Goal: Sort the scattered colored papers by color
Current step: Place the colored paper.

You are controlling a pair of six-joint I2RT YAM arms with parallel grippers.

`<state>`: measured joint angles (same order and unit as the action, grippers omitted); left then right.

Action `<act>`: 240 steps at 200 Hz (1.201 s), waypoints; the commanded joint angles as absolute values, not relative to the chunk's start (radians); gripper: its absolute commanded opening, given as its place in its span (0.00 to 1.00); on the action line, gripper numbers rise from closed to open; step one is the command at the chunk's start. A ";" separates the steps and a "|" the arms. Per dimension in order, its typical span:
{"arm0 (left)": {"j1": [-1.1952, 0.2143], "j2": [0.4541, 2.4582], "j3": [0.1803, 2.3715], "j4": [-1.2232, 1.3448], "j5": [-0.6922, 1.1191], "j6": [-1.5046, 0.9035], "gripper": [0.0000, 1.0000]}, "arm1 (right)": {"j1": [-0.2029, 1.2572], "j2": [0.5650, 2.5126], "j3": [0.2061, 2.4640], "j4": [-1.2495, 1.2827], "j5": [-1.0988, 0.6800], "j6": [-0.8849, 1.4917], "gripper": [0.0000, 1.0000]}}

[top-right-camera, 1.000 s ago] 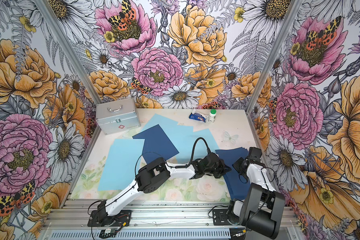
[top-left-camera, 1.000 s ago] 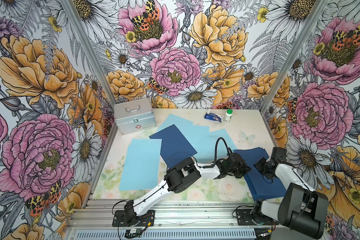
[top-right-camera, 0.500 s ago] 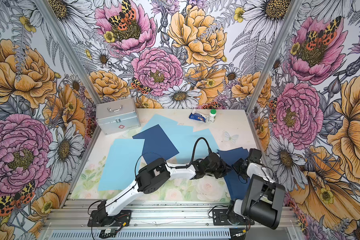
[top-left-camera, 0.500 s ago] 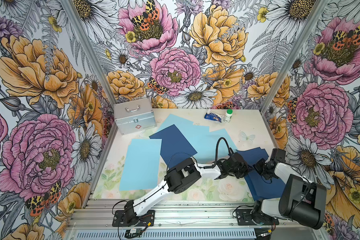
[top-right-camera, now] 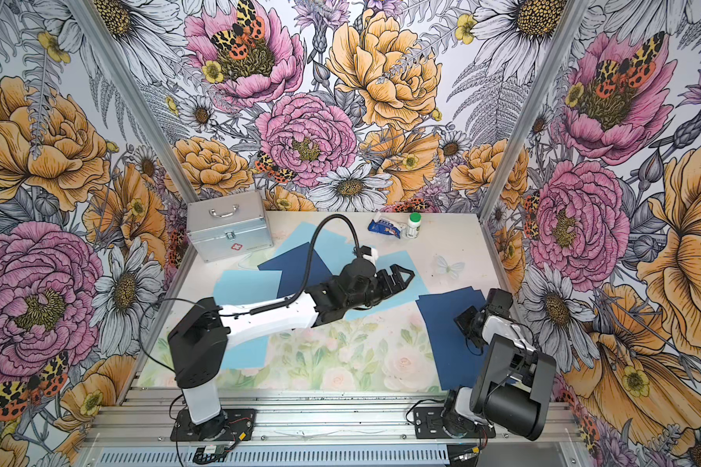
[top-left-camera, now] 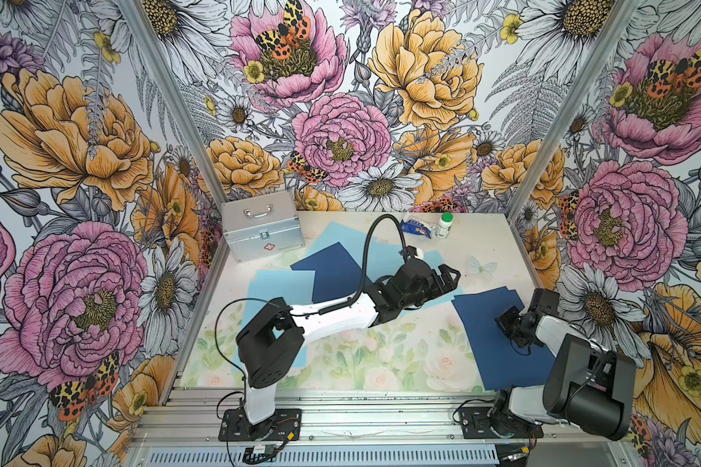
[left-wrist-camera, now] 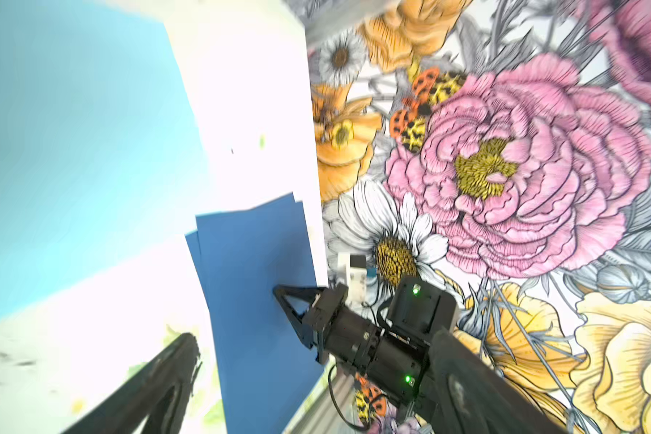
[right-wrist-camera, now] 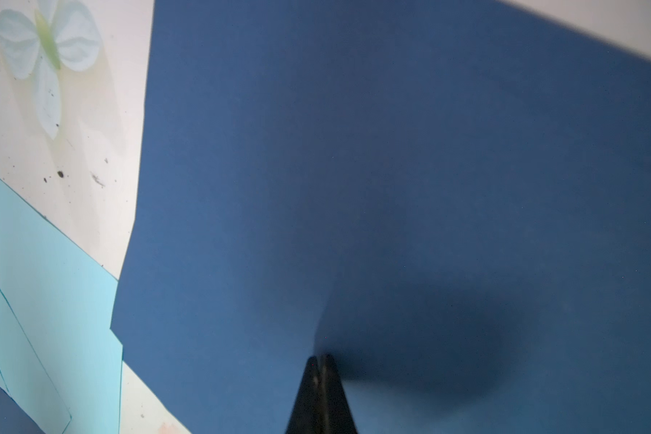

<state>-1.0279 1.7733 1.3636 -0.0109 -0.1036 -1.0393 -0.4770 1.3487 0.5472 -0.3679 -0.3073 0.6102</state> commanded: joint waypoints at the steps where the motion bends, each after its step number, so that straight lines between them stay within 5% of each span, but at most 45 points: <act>1: -1.039 1.712 1.336 -0.209 -0.330 -0.748 0.99 | -0.468 1.302 0.581 -0.396 -0.360 0.618 0.00; 44: -0.918 1.621 1.251 -0.247 -0.355 -0.645 0.99 | -0.357 1.209 0.696 -0.398 -0.364 0.614 0.30; 108: -0.575 1.629 1.268 -0.364 -0.232 -0.590 0.99 | -0.032 1.386 0.874 -0.327 -0.446 0.642 0.60; 139: -0.438 1.744 1.356 -0.454 -0.156 -0.530 0.99 | 0.159 1.464 0.923 -0.216 -0.436 0.689 0.86; 167: -0.388 1.883 1.471 -0.566 -0.272 -0.490 0.99 | 0.279 1.599 1.013 -0.154 -0.443 0.742 0.91; 240: -0.176 2.010 1.520 -0.569 -0.221 -0.512 0.99 | 0.395 1.916 1.165 -0.020 -0.504 0.902 0.91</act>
